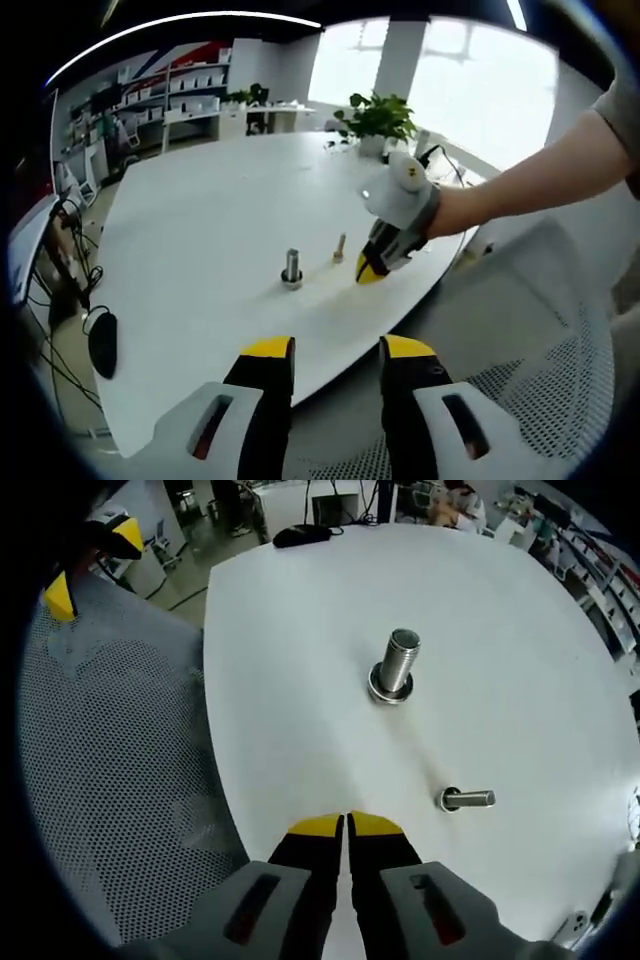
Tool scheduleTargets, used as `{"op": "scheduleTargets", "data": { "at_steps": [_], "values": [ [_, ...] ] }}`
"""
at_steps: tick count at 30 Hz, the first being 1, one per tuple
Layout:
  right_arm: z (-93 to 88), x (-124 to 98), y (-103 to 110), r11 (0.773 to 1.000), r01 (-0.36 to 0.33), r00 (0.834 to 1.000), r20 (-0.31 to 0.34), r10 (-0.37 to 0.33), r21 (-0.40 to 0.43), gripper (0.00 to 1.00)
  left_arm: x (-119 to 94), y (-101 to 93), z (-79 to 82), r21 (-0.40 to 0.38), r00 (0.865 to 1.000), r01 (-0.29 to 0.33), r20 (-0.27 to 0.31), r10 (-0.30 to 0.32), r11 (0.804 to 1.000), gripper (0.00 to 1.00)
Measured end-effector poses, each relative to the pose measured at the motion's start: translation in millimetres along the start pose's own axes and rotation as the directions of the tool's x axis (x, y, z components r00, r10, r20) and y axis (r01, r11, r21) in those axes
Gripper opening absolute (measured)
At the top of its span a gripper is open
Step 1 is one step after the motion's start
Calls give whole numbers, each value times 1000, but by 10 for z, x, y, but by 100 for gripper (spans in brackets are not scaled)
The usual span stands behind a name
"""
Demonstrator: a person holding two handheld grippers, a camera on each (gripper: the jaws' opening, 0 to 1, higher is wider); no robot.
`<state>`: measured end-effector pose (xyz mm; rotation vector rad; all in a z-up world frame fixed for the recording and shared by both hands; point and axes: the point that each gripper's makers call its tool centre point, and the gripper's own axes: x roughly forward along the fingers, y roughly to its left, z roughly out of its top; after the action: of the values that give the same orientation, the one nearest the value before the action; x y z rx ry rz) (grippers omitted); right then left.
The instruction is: Place the washer onto the threaded stud by aligning its center hole with the stud, sliding it down to the base, and recovering from edge contact or off-axis alignment until the washer reaches the visible bottom stop.
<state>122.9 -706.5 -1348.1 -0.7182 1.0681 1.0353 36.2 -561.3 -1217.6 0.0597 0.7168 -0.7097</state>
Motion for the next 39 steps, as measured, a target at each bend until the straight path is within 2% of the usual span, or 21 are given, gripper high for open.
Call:
{"op": "scheduleTargets", "data": {
  "at_steps": [11, 18, 23, 27, 32, 39],
  "values": [
    [-29, -218, -62, 999, 34, 999, -5, -34, 0, 7, -21, 19, 55, 0, 999, -14, 34, 14, 1000, 32],
    [-208, -339, -114, 999, 47, 999, -21, -47, -6, 10, -28, 43, 60, -8, 999, -26, 35, 26, 1000, 33],
    [-438, -432, -244, 998, 65, 998, -22, -64, 14, 14, -32, 87, 48, -24, 998, -48, 32, 49, 999, 33],
    [-708, -495, -350, 993, 79, 997, -24, -78, 83, 19, -34, 102, 44, -29, 998, -58, 30, 59, 998, 33],
    [-983, -549, -378, 992, 81, 996, -51, -76, 94, 19, -31, 111, 31, -29, 998, -67, 20, 67, 997, 33],
    [-1286, -590, -433, 990, 86, 995, -59, -80, 112, 20, -37, 98, 58, -34, 997, -64, 36, 65, 997, 35]
  ]
}}
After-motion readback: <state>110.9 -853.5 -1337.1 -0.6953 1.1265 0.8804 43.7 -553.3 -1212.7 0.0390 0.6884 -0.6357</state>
